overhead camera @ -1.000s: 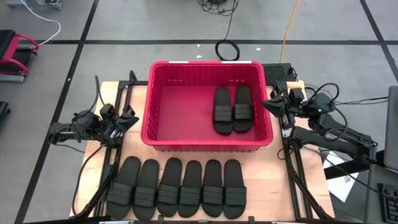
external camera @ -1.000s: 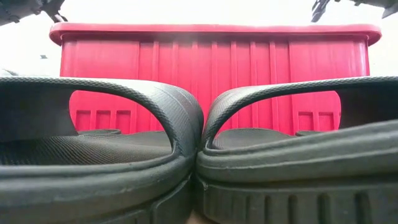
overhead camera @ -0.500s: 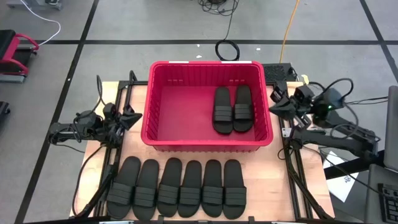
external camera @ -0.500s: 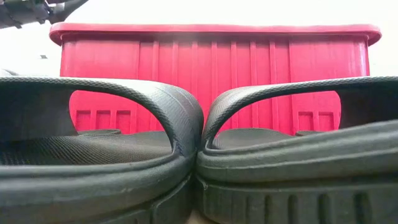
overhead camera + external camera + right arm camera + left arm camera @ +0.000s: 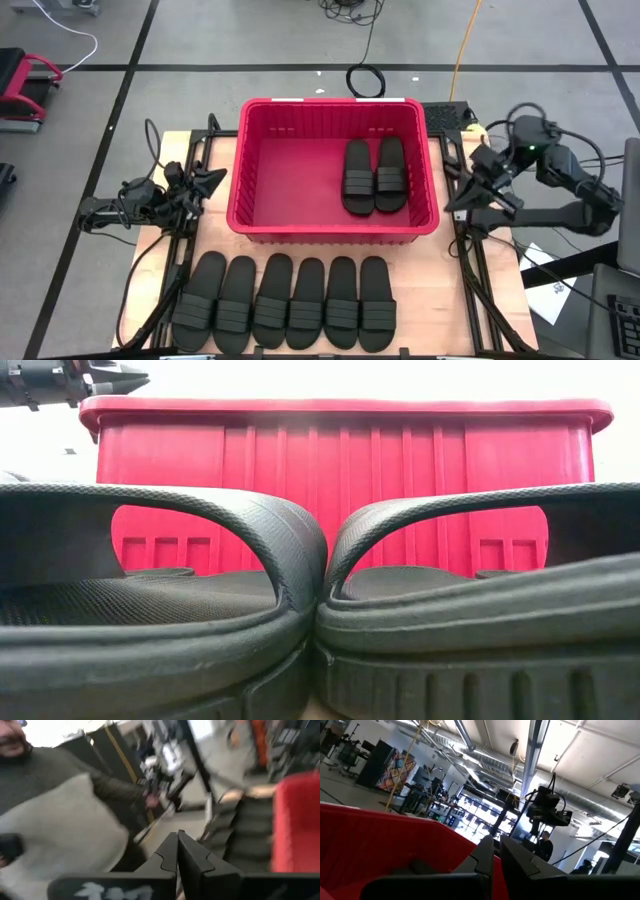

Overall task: Pick and place slides into bin
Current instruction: Put the black slipper into the bin

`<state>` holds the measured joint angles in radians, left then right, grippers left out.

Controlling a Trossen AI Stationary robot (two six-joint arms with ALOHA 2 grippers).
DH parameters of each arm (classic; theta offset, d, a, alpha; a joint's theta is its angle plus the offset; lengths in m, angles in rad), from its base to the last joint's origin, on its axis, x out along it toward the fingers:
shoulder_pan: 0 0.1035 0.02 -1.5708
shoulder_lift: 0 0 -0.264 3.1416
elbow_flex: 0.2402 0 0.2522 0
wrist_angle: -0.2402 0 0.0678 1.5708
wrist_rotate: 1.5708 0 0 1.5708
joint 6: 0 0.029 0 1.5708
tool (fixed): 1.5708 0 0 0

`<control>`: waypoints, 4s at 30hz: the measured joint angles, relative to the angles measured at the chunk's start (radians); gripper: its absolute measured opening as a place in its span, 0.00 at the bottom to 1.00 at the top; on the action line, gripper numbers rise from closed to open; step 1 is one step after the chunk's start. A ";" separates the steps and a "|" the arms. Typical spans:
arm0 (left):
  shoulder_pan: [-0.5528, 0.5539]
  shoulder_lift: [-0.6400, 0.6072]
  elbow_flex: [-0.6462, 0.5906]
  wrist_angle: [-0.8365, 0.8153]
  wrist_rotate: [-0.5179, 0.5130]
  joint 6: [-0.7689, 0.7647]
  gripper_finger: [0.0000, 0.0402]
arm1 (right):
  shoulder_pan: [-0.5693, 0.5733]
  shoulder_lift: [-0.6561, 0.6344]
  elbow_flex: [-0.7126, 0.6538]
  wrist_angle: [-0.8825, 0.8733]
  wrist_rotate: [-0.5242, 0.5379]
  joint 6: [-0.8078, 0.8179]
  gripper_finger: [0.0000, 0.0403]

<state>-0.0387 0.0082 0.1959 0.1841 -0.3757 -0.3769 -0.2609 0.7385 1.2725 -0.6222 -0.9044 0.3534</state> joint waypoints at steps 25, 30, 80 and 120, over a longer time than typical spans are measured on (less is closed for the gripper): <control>0.000 0.000 0.000 -0.069 0.053 0.031 0.08 | 0.776 0.589 0.237 -0.367 0.589 0.027 0.00; 0.000 0.000 0.000 -0.111 0.062 0.024 0.08 | 0.831 0.668 0.204 -0.401 0.595 0.010 0.00; 0.000 0.000 0.000 -0.192 0.148 -0.075 0.08 | 0.799 0.796 -0.448 0.560 0.548 0.447 0.60; 0.000 0.000 0.000 -0.236 0.166 -0.028 0.08 | 0.804 0.600 -0.194 0.527 0.454 0.456 0.01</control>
<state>-0.0389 0.0086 0.1955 -0.0524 -0.2092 -0.4048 0.5432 1.3386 1.0787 -0.0951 -0.4505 0.8093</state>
